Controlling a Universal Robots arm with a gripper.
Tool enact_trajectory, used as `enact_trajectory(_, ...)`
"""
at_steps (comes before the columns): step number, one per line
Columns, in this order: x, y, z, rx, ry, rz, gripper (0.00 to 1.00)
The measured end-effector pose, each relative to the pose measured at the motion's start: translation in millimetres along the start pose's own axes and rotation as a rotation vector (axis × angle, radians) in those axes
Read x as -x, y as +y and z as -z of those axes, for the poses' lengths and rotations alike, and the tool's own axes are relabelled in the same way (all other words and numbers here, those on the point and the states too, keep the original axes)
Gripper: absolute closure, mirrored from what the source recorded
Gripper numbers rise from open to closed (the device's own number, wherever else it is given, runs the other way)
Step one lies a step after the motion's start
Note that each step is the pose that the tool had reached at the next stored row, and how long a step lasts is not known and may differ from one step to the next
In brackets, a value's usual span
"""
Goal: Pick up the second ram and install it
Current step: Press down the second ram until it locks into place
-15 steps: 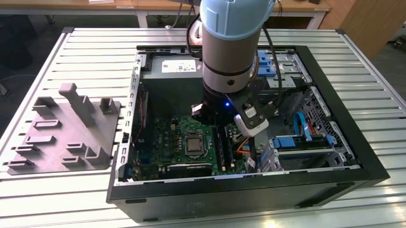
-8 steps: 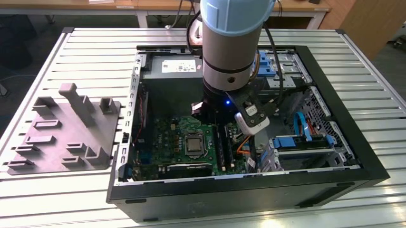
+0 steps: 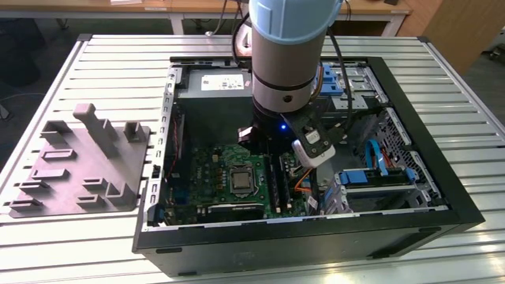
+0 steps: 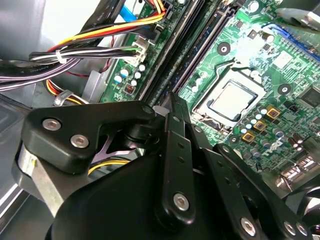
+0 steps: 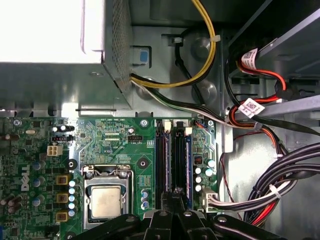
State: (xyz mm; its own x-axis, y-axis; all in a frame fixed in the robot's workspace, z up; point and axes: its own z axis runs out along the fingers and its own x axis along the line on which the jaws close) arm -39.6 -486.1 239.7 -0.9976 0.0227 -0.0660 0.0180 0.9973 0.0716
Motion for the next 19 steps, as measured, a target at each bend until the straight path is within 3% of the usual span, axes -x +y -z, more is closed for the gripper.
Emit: enact_trajectory(19, -0.6, 19.3, -1.5, 0.0002, -0.0001, 0.000, 0.90)
